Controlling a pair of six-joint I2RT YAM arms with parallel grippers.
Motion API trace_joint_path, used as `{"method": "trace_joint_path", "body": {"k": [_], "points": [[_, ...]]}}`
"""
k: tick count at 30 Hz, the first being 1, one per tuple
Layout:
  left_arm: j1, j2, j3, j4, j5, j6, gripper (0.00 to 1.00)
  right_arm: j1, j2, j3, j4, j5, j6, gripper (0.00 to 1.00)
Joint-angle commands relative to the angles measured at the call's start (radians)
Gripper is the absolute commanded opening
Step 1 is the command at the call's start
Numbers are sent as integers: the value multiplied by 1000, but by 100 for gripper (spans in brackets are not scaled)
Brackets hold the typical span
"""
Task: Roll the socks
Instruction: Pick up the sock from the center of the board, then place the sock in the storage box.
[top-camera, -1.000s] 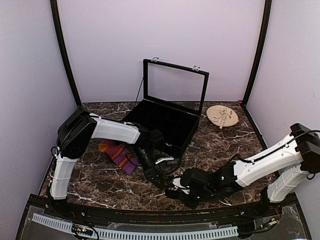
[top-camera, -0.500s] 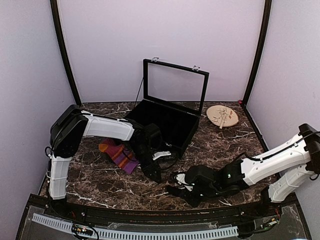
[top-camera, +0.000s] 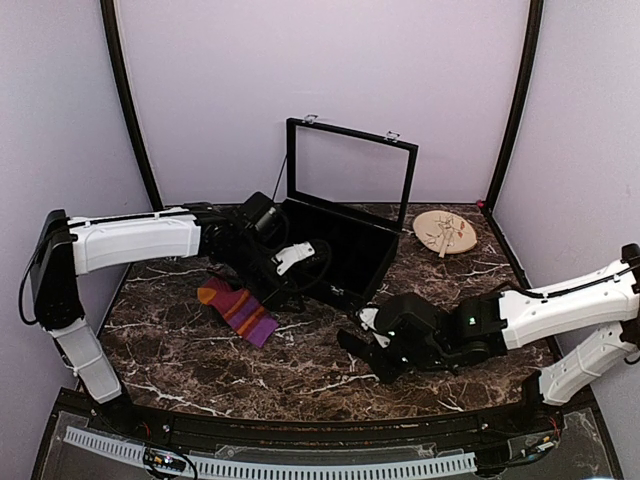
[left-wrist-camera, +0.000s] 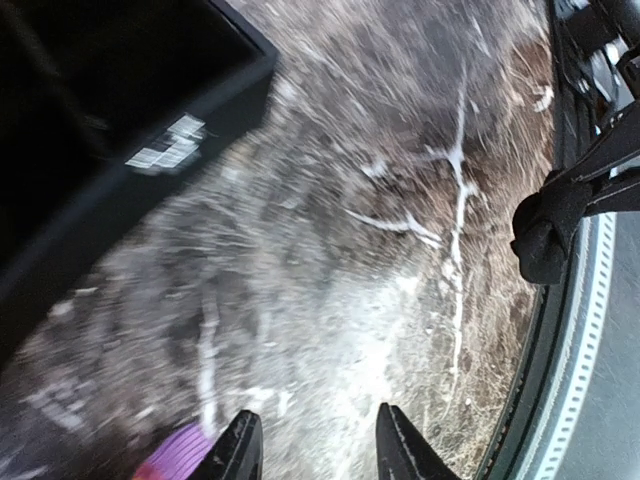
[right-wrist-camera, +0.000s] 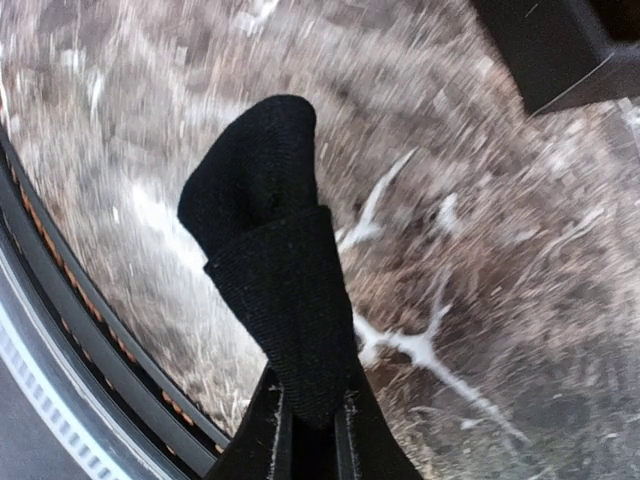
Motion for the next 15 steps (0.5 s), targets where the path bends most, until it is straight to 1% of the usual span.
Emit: {"method": "trace_joint_path", "body": {"k": [1,5,12,15], "points": [[6,-138,-56,47,-213,-66,41,-56,-1,107,-35,66,-27,0],[17,-231,-103,84,-346,-104,48,-106,49,211,-48,74,-88,0],[44,-329,-168,122,-488,-149,52,-226,201,447,-70,68,-197,0],[55,-379,-206,153,-543,-167,55,-280,293,533,-79,54,-231,0]]}}
